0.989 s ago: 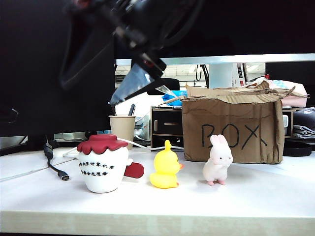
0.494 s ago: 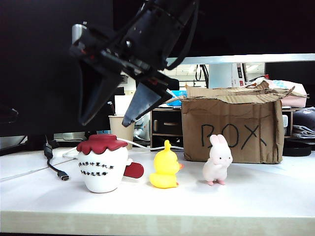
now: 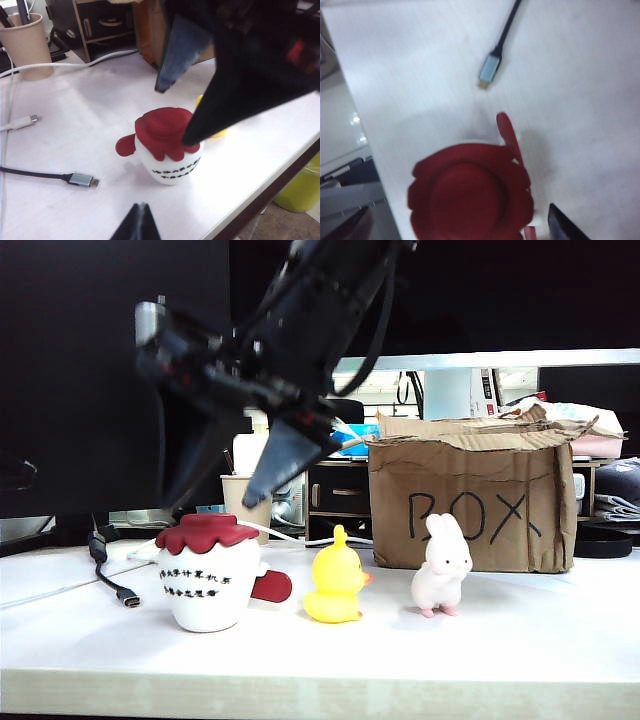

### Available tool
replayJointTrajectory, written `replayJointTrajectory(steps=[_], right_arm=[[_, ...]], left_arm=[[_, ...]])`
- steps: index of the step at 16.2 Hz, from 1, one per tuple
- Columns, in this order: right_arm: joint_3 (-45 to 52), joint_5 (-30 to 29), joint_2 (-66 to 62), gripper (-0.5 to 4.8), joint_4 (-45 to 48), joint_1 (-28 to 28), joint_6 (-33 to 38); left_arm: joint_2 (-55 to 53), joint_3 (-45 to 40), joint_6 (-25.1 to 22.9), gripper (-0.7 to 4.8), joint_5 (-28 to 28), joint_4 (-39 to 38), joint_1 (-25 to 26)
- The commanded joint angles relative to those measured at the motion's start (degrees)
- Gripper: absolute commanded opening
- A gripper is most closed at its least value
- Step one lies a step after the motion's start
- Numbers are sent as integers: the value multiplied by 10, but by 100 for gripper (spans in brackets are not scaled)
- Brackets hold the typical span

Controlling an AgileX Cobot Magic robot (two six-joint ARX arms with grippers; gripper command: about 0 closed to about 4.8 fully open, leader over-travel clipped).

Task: Put the doll that is least similar in size compared to the others into the paper box.

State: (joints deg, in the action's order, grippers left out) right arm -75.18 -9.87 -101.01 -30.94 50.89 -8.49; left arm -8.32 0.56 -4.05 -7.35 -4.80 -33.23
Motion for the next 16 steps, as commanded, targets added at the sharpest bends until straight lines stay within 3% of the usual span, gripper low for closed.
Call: replayJointTrajectory(steps=[1,15,16], right_arm=[[-2,4,-12,479,-5,11,-6],[-2,40,-45,479,44,17,-10],[-2,40,-45,396,44,17,-10]], left_arm=[[-1,1,0,-5,-2,6,1],[-1,1,0,-5,-2,6,1],[-1,1,0,-5,-2,6,1]])
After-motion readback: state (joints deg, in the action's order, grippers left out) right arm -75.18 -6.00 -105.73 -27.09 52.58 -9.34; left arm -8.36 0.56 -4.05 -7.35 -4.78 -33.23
